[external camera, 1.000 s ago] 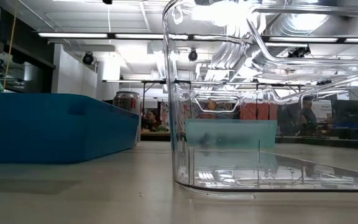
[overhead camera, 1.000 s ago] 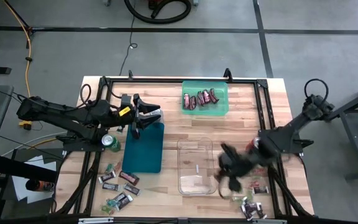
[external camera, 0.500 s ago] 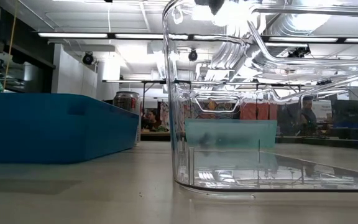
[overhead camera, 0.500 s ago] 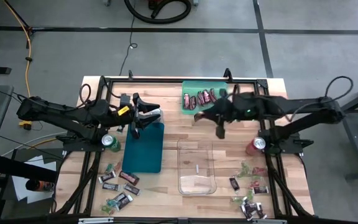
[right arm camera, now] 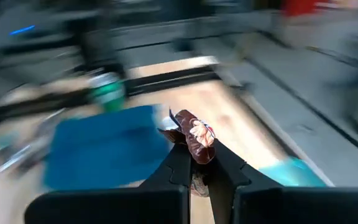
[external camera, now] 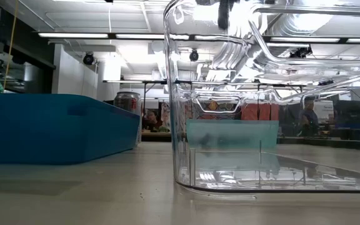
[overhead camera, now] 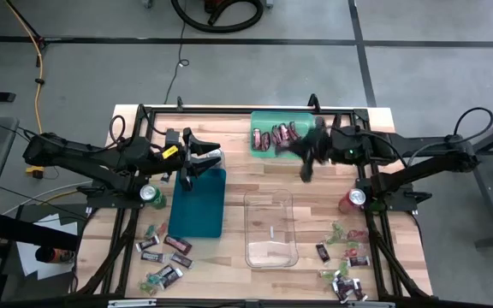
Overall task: Sort candy
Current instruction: Put the chocolate peanut bar into the green bin
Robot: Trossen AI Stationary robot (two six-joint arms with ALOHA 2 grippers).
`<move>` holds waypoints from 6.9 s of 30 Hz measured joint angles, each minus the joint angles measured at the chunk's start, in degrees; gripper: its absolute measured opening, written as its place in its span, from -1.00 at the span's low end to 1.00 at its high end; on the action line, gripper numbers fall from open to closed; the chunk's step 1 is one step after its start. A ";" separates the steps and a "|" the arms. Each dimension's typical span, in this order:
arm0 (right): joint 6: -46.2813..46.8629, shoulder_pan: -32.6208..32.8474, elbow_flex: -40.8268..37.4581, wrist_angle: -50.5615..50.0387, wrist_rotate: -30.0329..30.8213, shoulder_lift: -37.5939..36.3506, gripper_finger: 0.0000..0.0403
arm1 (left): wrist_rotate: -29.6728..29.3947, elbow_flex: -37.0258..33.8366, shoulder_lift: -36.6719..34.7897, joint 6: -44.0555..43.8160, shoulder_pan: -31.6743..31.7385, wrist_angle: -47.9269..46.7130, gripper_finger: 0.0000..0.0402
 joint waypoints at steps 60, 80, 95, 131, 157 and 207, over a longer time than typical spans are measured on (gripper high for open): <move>2.36 -27.12 5.68 -13.65 -30.60 10.22 0.25 | -0.38 0.00 0.00 0.02 0.00 -2.16 -0.01; -0.80 6.85 -8.99 31.75 -8.64 4.24 0.25 | -1.11 0.00 -0.02 -1.44 0.00 -2.19 -0.01; -0.93 6.68 -8.63 31.44 -8.62 4.24 0.25 | 7.22 27.40 8.48 -4.70 -12.24 -62.37 -0.07; 0.71 4.03 -8.61 28.64 -8.62 4.24 0.25 | 5.11 3.31 31.49 -10.10 -39.84 -67.02 -0.18; 1.81 4.03 -8.61 28.20 -8.62 4.24 0.25 | 17.22 3.85 29.51 -8.55 -41.26 -60.87 -0.93; -9.17 4.14 -8.57 43.04 -8.90 -0.93 0.25 | 4.13 18.15 19.55 9.37 19.42 -16.11 -1.00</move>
